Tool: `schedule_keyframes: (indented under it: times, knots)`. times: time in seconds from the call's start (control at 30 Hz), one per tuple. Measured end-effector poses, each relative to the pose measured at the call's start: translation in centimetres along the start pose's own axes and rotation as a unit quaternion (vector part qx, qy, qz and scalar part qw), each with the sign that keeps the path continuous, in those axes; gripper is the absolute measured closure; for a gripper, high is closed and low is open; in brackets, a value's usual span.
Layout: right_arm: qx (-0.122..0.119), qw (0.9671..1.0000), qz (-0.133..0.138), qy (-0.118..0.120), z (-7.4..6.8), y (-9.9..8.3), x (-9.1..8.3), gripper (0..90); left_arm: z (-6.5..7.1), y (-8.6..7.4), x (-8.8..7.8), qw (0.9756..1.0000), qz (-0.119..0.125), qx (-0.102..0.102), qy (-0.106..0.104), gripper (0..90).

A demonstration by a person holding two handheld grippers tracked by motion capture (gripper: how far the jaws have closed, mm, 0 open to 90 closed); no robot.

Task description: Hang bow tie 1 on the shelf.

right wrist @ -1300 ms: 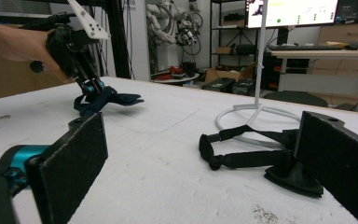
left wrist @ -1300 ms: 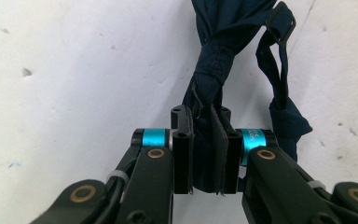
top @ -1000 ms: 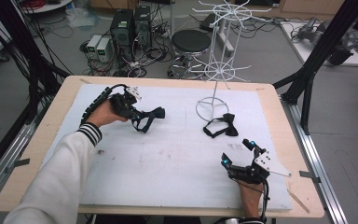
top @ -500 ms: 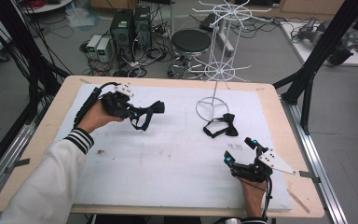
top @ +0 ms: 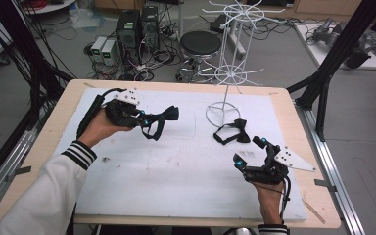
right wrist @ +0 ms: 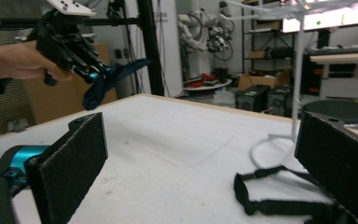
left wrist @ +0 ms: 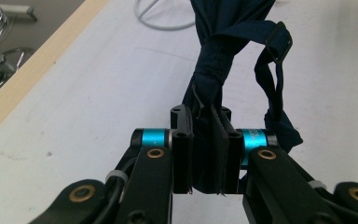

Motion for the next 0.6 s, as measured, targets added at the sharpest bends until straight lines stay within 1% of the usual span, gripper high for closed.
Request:
schedule_keyframes:
  times: [0.17, 0.2, 0.27, 0.3, 0.4, 0.43, 0.47, 0.53, 0.6]
  knots:
    - [-0.009, 0.9994, -0.007, 0.031, -0.6, 1.3, 0.2, 1.7, 1.1, 0.6, -0.4, 0.9997, 0.021, 0.007, -0.009, 79.4]
    - [-0.009, 0.9991, -0.011, 0.039, -0.7, 1.5, 0.3, 1.7, 1.2, 0.8, -0.4, 0.9996, 0.026, 0.009, -0.007, 79.4]
    - [-0.008, 0.9982, -0.017, 0.057, -1.0, 1.9, 0.3, 1.7, 1.7, 1.1, -0.7, 0.9991, 0.041, 0.006, -0.012, 79.4]
    - [-0.009, 0.9976, -0.019, 0.067, -1.2, 2.1, 0.4, 1.7, 1.9, 1.2, -0.8, 0.9989, 0.044, 0.008, -0.013, 79.5]
    - [-0.007, 0.9965, -0.018, 0.082, -1.4, 2.7, 0.6, 1.7, 2.5, 1.7, -1.1, 0.9979, 0.060, 0.016, -0.017, 79.4]
    - [-0.003, 0.9958, -0.019, 0.090, -1.6, 2.9, 0.7, 1.7, 2.7, 1.7, -1.2, 0.9977, 0.063, 0.019, -0.018, 79.4]
    - [-0.005, 0.9953, -0.019, 0.095, -1.6, 3.1, 0.8, 1.7, 2.9, 1.8, -1.2, 0.9973, 0.067, 0.020, -0.022, 79.4]
    - [-0.008, 0.9942, -0.024, 0.104, -1.8, 3.5, 1.0, 1.7, 3.2, 2.0, -1.2, 0.9967, 0.072, 0.024, -0.030, 79.4]
    - [-0.008, 0.9935, -0.027, 0.110, -2.0, 3.8, 1.2, 1.7, 3.6, 2.0, -1.1, 0.9964, 0.073, 0.028, -0.034, 79.5]
Point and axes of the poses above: each handheld gripper's, and its own axes: x roughly forward along the jaws, y roughly out of its top, z roughly to its right, the point moved 7 cm from there along x, roughly forward along the jaws, and after that the axes turned 13 degrees about -z, right-handed, at the moved point
